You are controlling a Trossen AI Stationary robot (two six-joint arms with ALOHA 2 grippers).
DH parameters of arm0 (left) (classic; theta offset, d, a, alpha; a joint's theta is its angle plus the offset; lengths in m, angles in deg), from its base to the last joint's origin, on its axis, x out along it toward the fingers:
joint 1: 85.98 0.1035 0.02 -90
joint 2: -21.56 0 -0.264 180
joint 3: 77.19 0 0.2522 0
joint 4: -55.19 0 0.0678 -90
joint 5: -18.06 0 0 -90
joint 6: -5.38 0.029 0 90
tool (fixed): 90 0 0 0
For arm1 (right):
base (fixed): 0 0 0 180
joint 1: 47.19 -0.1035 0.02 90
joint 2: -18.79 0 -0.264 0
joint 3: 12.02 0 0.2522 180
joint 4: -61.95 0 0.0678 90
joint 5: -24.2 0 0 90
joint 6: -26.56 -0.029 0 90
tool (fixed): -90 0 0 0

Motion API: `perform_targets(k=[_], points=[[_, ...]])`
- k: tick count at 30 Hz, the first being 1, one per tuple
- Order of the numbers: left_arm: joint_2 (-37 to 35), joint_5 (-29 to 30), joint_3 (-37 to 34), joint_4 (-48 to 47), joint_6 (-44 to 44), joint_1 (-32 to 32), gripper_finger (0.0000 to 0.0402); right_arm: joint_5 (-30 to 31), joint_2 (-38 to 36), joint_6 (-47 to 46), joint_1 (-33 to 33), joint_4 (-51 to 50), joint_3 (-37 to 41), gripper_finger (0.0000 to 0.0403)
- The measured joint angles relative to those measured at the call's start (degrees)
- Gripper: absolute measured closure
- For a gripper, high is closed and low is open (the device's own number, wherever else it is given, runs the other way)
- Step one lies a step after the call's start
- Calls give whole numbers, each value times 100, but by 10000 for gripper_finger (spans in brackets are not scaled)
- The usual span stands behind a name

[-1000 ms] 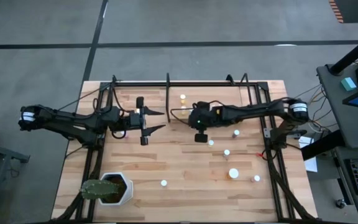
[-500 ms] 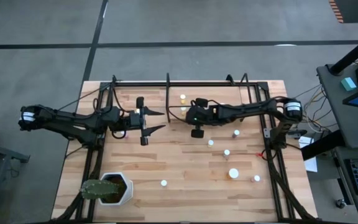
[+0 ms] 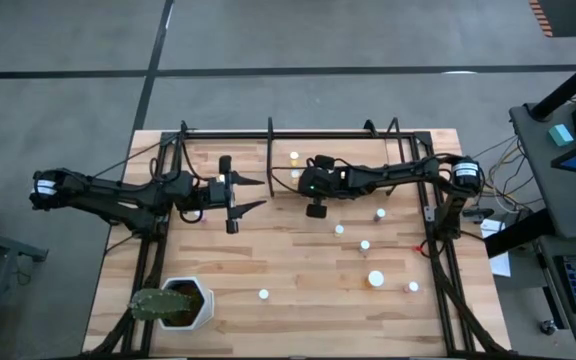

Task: Pick and place medicine bottles onto shelf by color
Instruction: Put the green pill bottle on the shelf, then put the yellow pill bottle on the shelf aligned with the other yellow pill bottle

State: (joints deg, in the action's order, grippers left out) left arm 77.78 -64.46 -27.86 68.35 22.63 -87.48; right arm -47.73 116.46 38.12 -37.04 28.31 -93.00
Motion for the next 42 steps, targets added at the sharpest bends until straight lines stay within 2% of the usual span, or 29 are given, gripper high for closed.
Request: perform_targets(k=[21,25,28,33,35,42], points=[[0,-7,0,2,-4,0,210,0,-98,110,18,33,2,390],[0,-94,0,31,-42,-22,210,-4,-544,37,-211,-348,-32,390],[0,-443,0,223,-191,-104,210,-106,-966,-110,-468,-877,-100,390],[28,-721,0,518,-540,-326,210,-999,-1842,-557,-1017,-1763,-44,390],[64,-723,-2,624,-644,-441,210,-1220,-2206,-773,-1290,-1974,141,390],[185,-741,-19,1009,-796,-712,210,-1231,-3286,-1853,-2137,-1968,1051,389]])
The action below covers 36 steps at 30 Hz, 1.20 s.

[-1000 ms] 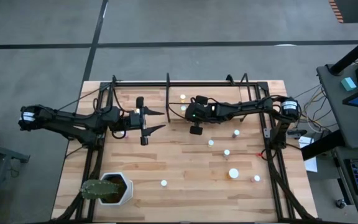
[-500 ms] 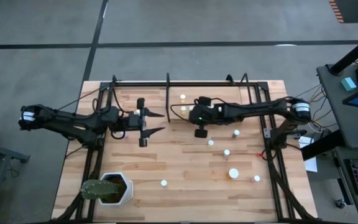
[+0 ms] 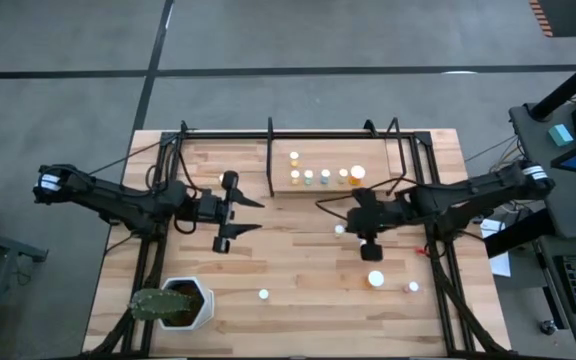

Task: Pick and place medicine bottles onto shelf by color
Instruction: Put the yellow pill bottle on the shelf aligned with the other yellow pill bottle

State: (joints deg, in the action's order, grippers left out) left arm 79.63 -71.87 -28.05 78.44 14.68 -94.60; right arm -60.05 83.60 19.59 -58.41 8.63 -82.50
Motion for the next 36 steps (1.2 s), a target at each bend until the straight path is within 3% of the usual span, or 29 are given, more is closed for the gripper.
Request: perform_targets(k=[5,15,19,23,36], points=[[34,2,-6,270,0,-25,210,23,-181,-555,-195,-32,415,358],[60,41,-10,333,47,-27,210,190,247,-595,-66,537,782,211],[62,41,-10,331,52,-25,210,363,525,-480,43,715,820,172],[70,41,-10,328,55,-25,210,477,853,-240,156,886,825,159],[80,54,-16,302,155,-25,210,477,1674,10,404,1190,825,177]])
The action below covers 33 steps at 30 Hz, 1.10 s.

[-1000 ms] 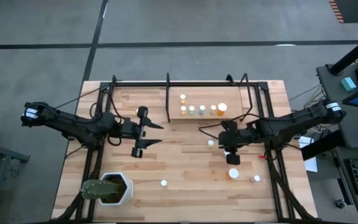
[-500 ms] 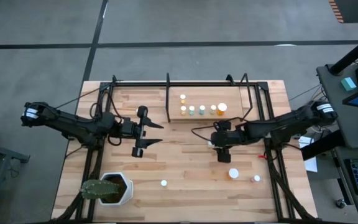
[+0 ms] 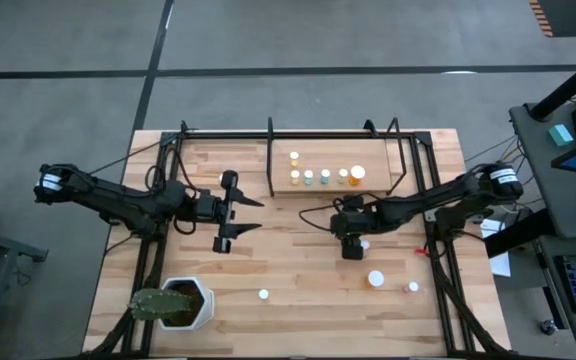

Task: Pick and place medicine bottles onto shelf by color
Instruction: Put the yellow pill bottle on the shelf aligned with the other yellow pill bottle

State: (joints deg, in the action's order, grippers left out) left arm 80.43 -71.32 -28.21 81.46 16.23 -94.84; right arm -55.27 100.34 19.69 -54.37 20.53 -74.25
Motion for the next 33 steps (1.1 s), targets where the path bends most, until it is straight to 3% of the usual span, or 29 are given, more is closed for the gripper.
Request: perform_targets(k=[33], points=[[0,33,-11,2,13,0,210,11,-69,-149,74,13,0,193]])
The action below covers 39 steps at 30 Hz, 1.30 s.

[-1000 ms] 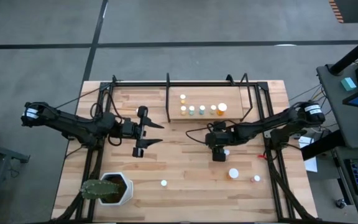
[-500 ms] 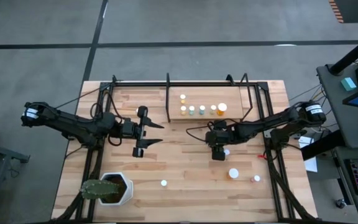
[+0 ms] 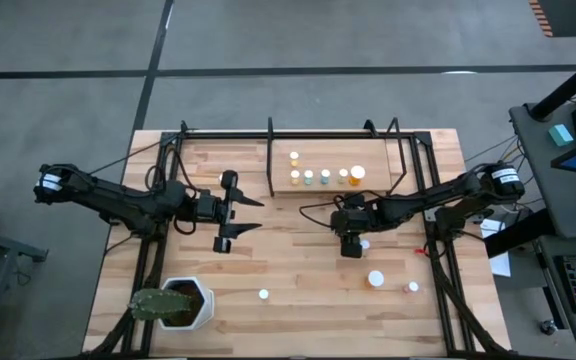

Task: Pick and place medicine bottles onto shelf by color
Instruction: Put the yellow pill bottle on the shelf aligned with the other yellow pill bottle

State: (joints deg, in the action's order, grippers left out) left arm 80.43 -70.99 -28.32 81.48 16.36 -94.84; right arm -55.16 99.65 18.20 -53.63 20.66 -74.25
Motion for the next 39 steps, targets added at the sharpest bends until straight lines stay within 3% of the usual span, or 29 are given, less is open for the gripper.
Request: perform_targets(k=[10,16,21,32,39], points=[[0,0,0,0,39,0,210,-7,0,23,0,0,0,263],[0,0,-2,0,42,0,210,-8,-106,51,9,-153,-142,270],[0,0,-14,-1,69,0,210,351,-251,233,187,-832,-917,271],[0,110,-110,0,184,13,210,369,-247,1577,1302,-1931,-3114,271],[-2,111,-215,4,179,13,210,-313,-243,1951,2378,-1925,-3461,271]])
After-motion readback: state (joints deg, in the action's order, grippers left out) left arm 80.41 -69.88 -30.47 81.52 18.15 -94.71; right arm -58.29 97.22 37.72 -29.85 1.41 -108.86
